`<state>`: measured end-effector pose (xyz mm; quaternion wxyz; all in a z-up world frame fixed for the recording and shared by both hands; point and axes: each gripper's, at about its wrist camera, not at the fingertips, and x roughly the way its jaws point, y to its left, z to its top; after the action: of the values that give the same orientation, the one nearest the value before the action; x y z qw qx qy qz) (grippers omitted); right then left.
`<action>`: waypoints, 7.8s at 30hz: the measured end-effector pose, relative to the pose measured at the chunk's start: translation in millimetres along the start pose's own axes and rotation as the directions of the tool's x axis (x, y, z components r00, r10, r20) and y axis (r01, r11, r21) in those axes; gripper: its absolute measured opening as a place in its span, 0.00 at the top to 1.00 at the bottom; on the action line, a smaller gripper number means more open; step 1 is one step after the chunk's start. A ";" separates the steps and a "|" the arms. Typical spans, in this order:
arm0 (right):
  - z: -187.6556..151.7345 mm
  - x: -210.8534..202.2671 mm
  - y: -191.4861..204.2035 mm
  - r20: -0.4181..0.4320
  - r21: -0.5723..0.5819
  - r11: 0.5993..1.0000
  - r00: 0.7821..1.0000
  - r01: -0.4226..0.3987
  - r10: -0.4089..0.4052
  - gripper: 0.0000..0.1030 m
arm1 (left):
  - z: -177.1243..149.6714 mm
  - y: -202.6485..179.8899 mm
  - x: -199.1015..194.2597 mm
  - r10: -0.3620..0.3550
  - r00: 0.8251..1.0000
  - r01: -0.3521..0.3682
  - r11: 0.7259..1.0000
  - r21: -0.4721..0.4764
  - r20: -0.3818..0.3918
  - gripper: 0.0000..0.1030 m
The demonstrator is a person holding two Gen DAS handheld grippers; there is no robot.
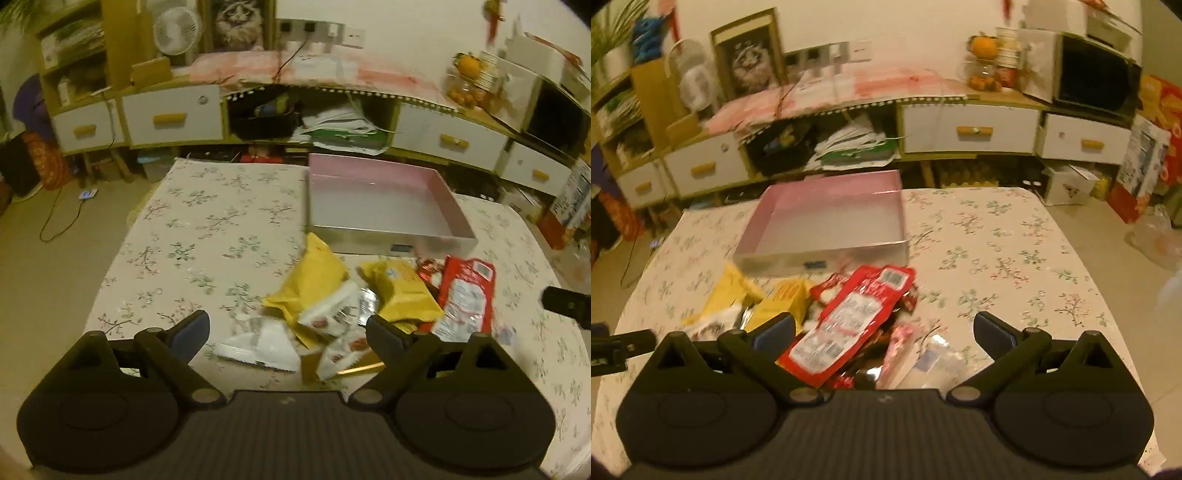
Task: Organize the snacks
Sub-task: 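Grasp a white pecan packet with the left tool while the right tool grasps a red packet, then lift both held packets and carry them over the pink box, then open the left tool over the box while the right tool releases the red packet, then move both open tools back to the snack pile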
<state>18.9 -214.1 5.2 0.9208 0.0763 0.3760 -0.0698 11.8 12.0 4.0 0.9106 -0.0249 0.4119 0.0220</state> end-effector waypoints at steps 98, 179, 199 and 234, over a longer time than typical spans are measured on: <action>57.6 50.4 -5.6 -0.059 0.079 0.945 0.945 -0.317 0.322 0.96 | 46.5 -17.5 80.5 -0.239 0.941 0.264 0.962 0.075 -0.238 0.62; 108.3 85.7 23.0 -0.060 0.077 0.965 0.965 -0.252 0.257 0.59 | 114.0 -8.7 86.6 -0.163 0.984 0.162 0.987 -0.016 -0.071 0.40; 52.6 56.5 55.4 -0.109 -0.163 0.962 0.973 -0.218 0.202 0.27 | 63.6 -31.0 70.8 -0.073 0.994 0.078 0.995 0.069 -0.077 0.32; -1.6 116.6 87.1 -0.267 -0.261 0.942 0.954 -0.210 0.139 0.35 | 41.2 -35.8 129.1 0.037 0.985 -0.007 0.984 0.179 -0.169 0.21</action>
<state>116.4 -136.9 -70.2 0.8712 -0.0164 0.4845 0.0779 130.0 -18.6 -64.9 0.8701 0.0592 0.4892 -0.0070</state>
